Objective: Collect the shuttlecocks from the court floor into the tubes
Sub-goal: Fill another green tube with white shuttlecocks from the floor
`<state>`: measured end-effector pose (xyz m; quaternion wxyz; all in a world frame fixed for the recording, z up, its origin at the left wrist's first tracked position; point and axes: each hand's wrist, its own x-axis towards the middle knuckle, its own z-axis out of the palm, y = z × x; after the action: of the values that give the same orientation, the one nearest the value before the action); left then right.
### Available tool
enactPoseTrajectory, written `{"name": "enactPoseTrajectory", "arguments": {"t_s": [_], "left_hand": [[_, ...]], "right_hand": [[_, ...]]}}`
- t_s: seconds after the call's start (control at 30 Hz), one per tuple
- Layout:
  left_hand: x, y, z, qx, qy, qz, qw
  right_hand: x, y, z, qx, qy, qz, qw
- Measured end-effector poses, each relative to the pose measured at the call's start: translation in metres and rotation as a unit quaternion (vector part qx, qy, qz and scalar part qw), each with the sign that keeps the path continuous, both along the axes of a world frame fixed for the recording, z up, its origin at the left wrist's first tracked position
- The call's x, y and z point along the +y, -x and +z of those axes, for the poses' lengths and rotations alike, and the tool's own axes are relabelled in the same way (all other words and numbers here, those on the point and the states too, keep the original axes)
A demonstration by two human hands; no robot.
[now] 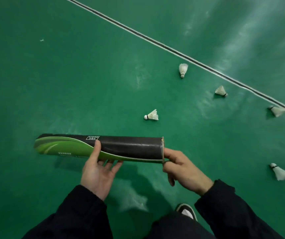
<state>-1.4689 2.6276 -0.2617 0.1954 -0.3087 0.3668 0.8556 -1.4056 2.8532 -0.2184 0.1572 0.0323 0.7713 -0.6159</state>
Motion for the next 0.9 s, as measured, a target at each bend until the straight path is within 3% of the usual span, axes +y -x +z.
{"name": "enactPoseTrajectory", "arguments": {"t_s": [0.13,0.23,0.3,0.37,0.47,0.57,0.7,0.8,0.83,0.9], "left_hand": [[0.002,0.001,0.018,0.029,-0.014,-0.014,0.999],[0.005,0.017,0.011,0.032,-0.006,-0.011,0.999],[0.006,0.035,-0.001,0.022,0.008,0.014,1.000],[0.007,0.055,-0.015,0.006,0.033,0.049,0.998],[0.014,0.075,-0.031,-0.013,0.061,0.073,0.995],[0.031,0.095,-0.035,-0.027,0.086,0.081,0.993],[0.054,0.116,-0.038,-0.025,0.120,0.089,0.988],[0.067,0.127,-0.031,-0.033,0.134,0.126,0.982],[0.069,0.133,-0.025,-0.040,0.141,0.138,0.980],[0.073,0.148,-0.012,-0.050,0.156,0.161,0.973]], "right_hand": [[0.000,0.013,0.032,-0.132,-0.029,0.081,0.988],[0.006,0.033,0.026,-0.166,0.053,0.096,0.980],[0.023,0.053,0.010,-0.125,0.155,0.044,0.979],[0.047,0.083,-0.017,-0.093,0.184,-0.094,0.974],[0.080,0.140,-0.075,-0.095,0.067,-0.255,0.960],[0.102,0.205,-0.148,-0.121,-0.017,-0.292,0.948],[0.119,0.265,-0.223,-0.167,-0.092,-0.265,0.945],[0.123,0.278,-0.231,-0.173,-0.152,-0.186,0.955],[0.125,0.280,-0.221,-0.164,-0.136,-0.177,0.961],[0.131,0.276,-0.186,-0.130,-0.004,-0.191,0.973]]}}
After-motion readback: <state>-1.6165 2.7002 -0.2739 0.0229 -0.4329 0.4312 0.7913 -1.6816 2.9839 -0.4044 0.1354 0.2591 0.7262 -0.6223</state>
